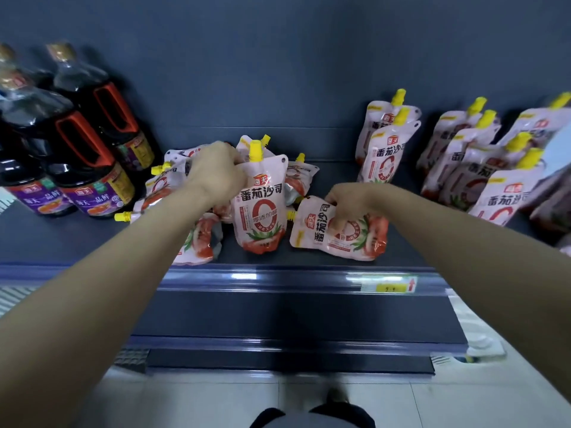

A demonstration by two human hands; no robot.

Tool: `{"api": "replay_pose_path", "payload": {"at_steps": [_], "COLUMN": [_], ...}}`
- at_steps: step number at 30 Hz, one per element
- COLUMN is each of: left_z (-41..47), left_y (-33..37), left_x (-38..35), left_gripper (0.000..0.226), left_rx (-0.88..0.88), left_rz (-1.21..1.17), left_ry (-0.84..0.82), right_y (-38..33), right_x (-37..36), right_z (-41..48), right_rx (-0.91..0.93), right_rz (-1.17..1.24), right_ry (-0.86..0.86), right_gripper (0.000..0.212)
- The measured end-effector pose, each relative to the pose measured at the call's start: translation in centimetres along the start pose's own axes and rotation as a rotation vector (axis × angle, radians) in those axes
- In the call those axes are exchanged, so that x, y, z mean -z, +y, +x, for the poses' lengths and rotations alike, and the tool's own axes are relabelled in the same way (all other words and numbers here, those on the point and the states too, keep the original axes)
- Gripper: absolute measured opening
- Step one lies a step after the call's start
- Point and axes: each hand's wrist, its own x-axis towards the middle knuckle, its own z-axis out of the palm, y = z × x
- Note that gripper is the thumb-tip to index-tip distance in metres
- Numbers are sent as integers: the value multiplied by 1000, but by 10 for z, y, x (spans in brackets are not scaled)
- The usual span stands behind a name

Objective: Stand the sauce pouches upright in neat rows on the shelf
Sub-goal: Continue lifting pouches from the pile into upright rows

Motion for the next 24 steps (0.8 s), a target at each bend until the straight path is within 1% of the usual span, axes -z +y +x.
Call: {"api": "replay_pose_path", "payload": {"at_steps": [1,2,5,9,11,12,13,16,18,21,24], "left_z": [-2,-3,-6,-11,-13,-13,-14,-17,-18,-19,-21], "left_y": [4,8,19,34,41,45,48,60,70,87,102], "left_x": [0,0,-3,-10,-15,-19,-22,-33,-39,-49,-63], "left_gripper": [28,26,10,8,15,15,13,11,11,16,8], "left_rx": [-13,-27,-74,-103,-116,-128,-140,-163,-180,-214,-236], "left_rz": [-22,-48,-115,-139,-119,-118,-125,-170,-195,-194,-166], "left_ry": [2,6,26,8,-9,-20,-26,-33,-45,-102,-120], "right_y": [5,10,26,46,57,62,67,77,84,92,96], "right_x": [2,4,12,26,35,40,44,53,57,61,64], "right_z": [-4,-8,-22,-43,-52,-57,-60,-68,-67,-66,-65], "right_rx": [-11,-17,-48,-104,-140,-159,-173,-187,-186,-177,-148], "right_rz": [42,82,206,396,510,539,540,428,347,247,170], "right_ry": [44,90,236,439,562,621,660,709,733,775,801], "right_gripper": [32,29,26,25,18,23,26,11,13,15,12]}}
